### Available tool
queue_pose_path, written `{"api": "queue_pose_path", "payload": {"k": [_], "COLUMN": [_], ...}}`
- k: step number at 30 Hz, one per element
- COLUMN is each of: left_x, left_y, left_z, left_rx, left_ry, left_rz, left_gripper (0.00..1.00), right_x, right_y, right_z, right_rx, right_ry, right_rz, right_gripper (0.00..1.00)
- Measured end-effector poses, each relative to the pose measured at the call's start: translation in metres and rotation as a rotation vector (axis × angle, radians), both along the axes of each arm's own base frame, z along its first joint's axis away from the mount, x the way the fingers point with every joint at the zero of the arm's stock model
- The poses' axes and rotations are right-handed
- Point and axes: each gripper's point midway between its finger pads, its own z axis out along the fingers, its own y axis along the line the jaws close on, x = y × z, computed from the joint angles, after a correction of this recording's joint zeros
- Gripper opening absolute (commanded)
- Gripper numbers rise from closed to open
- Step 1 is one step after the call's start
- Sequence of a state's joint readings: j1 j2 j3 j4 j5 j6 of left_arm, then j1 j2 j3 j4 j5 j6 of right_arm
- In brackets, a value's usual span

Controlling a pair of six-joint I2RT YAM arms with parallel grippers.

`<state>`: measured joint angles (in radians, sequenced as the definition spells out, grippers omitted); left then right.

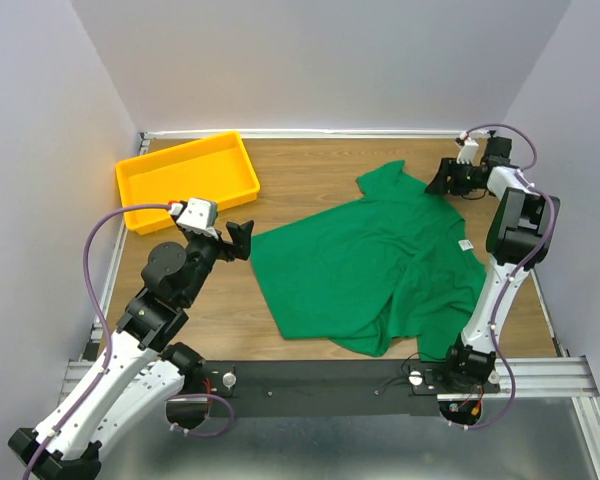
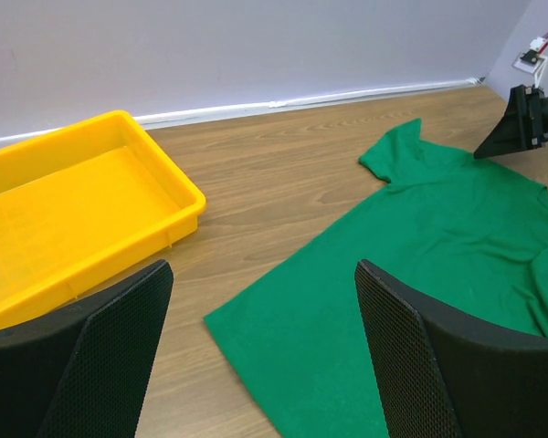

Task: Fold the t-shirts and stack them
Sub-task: Flatten the tshirt out

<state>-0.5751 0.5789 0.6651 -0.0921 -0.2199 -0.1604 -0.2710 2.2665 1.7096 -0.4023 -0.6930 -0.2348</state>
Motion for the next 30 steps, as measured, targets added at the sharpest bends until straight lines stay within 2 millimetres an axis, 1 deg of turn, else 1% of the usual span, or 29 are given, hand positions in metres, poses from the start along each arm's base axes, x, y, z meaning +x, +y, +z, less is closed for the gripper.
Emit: {"api": "queue_pose_path", "payload": {"k": [3,4,6,7,9,10,13,16,19,22,24,26,27,28,30], "left_x": [0.0,0.0,0.001,0.001,0.001,0.001,0.001,0.001,0.001,0.003,0.004,0.005,0.007,0.008,0.01], "left_y": [-0.001,-0.001,-0.001,-0.001,-0.001,-0.001,-0.001,-0.001,-0.002,-0.003,-0.003,-0.004,-0.005,-0.006,-0.007], "left_z": [-0.001,-0.001,-0.001,-0.001,-0.001,-0.001,-0.001,-0.001,-0.002,-0.005,-0.007,-0.01,-0.012,-0.014,-0.018], "left_rx": [0.002,0.002,0.002,0.002,0.002,0.002,0.002,0.003,0.005,0.009,0.014,0.019,0.023,0.026,0.034], "left_ry": [0.003,0.003,0.003,0.004,0.003,0.003,0.004,0.005,0.008,0.015,0.023,0.031,0.038,0.043,0.056], "left_rz": [-0.003,-0.005,-0.006,-0.006,-0.008,-0.008,-0.01,-0.012,-0.012,-0.012,-0.012,-0.012,-0.011,-0.011,-0.014], "left_gripper": [0.89,0.88,0.89,0.88,0.89,0.88,0.88,0.88,0.88,0.88,0.88,0.88,0.88,0.89,0.89], "right_x": [-0.001,-0.001,-0.002,-0.002,-0.004,-0.004,-0.007,-0.008,0.0,0.018,0.035,0.044,0.054,0.065,0.078], "right_y": [0.004,0.006,0.008,0.009,0.01,0.01,0.008,0.003,-0.008,-0.025,-0.044,-0.055,-0.064,-0.073,-0.085], "right_z": [-0.004,-0.005,-0.006,-0.007,-0.009,-0.01,-0.013,-0.015,-0.011,-0.002,0.007,0.011,0.015,0.018,0.019], "right_rx": [-0.005,-0.009,-0.016,-0.021,-0.026,-0.031,-0.04,-0.059,-0.1,-0.147,-0.19,-0.2,-0.206,-0.21,-0.216], "right_ry": [0.01,0.01,0.015,0.014,0.019,0.023,0.042,0.064,0.077,0.066,0.048,0.047,0.031,0.009,-0.012], "right_rz": [0.007,0.011,0.017,0.022,0.027,0.028,0.019,-0.01,-0.072,-0.168,-0.274,-0.346,-0.393,-0.438,-0.5], "right_gripper": [0.6,0.55,0.49,0.41,0.32,0.19,0.01,0.01,0.01,0.01,0.01,0.01,0.01,0.03,0.09]}}
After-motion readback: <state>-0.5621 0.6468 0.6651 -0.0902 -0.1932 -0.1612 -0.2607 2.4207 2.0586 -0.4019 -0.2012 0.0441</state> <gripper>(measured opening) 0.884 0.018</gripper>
